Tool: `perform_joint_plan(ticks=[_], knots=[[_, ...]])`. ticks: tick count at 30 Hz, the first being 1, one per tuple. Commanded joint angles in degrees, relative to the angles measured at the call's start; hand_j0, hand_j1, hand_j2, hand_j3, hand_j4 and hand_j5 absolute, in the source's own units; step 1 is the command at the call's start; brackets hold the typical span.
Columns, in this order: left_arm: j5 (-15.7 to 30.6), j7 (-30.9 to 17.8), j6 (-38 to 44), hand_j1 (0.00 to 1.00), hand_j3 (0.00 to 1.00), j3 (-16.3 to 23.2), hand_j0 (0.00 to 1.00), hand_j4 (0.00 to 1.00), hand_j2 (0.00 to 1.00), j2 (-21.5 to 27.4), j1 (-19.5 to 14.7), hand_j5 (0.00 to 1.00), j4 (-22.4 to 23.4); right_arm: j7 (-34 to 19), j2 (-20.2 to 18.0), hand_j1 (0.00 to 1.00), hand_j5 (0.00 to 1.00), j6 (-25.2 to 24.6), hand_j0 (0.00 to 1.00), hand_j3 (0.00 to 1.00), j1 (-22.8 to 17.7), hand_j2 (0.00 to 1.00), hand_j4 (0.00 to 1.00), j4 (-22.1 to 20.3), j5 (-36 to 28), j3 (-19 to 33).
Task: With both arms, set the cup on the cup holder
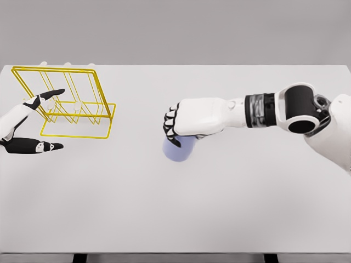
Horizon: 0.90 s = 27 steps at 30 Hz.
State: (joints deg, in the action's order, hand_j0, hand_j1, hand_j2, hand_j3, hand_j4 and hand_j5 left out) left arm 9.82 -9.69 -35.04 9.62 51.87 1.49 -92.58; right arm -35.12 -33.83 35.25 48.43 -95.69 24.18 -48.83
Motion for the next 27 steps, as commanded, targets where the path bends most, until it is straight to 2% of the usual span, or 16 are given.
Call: perform_joint_plan(ticks=[1,5,7,9,16,18,22,23,26,27], knots=[[0.38,0.02,0.04,1.00,1.00,-0.04,1.00,1.00,1.00,0.07,0.00,1.00,0.04,0.12,1.40,0.33,0.33,-0.25,0.33,0.33,0.09,0.33,0.33,-0.02,-0.28,-2.50],[0.38,0.02,0.04,1.00,1.00,0.05,1.00,1.00,1.00,0.07,0.00,1.00,0.04,0.12,3.33,0.33,0.33,-0.25,0.33,0.33,0.79,0.33,0.33,-0.02,-0.28,-3.73],[0.38,0.02,0.04,1.00,1.00,-0.04,1.00,1.00,1.00,0.07,0.00,1.00,0.04,0.12,3.51,0.33,0.33,-0.25,0.33,0.33,1.49,0.33,0.33,0.07,0.25,-6.10],[0.47,0.02,0.04,1.00,1.00,0.05,1.00,1.00,1.00,0.07,0.00,1.00,0.04,0.12,3.86,0.34,0.34,-0.25,0.34,0.34,1.49,0.34,0.34,0.16,1.92,-6.54],[0.47,0.02,0.04,1.00,1.00,0.05,1.00,1.00,1.00,0.07,0.00,1.00,0.04,0.12,3.86,0.39,0.39,-0.25,0.39,0.39,1.58,0.39,0.39,0.07,2.10,-6.98],[0.47,0.02,0.04,1.00,1.00,0.05,1.00,1.00,1.00,0.07,0.00,1.00,0.04,0.12,3.86,0.58,0.58,-0.25,0.58,0.58,1.58,0.58,0.58,-0.02,2.10,-6.98],[0.38,0.02,0.04,1.00,1.00,0.05,1.00,1.00,1.00,0.07,0.00,1.00,0.12,0.12,3.86,0.80,0.80,-0.25,0.80,0.80,1.58,0.80,0.80,-0.11,2.10,-6.90],[0.38,0.02,0.04,1.00,1.00,-0.04,1.00,1.00,1.00,0.07,0.00,1.00,0.12,0.12,3.86,0.81,0.81,-0.25,0.81,0.81,1.67,0.81,0.81,-0.11,2.10,-6.98],[0.38,0.02,0.04,1.00,1.00,0.05,1.00,1.00,1.00,0.07,0.00,1.00,0.12,0.12,3.69,0.91,0.91,-0.25,0.91,0.91,1.93,0.91,0.91,-0.72,2.27,-6.90],[0.47,0.02,0.04,1.00,1.00,0.05,1.00,1.00,1.00,0.07,0.00,1.00,0.12,0.12,3.69,0.91,0.91,-0.25,0.91,0.91,1.93,0.91,0.91,-0.72,2.27,-6.90]])
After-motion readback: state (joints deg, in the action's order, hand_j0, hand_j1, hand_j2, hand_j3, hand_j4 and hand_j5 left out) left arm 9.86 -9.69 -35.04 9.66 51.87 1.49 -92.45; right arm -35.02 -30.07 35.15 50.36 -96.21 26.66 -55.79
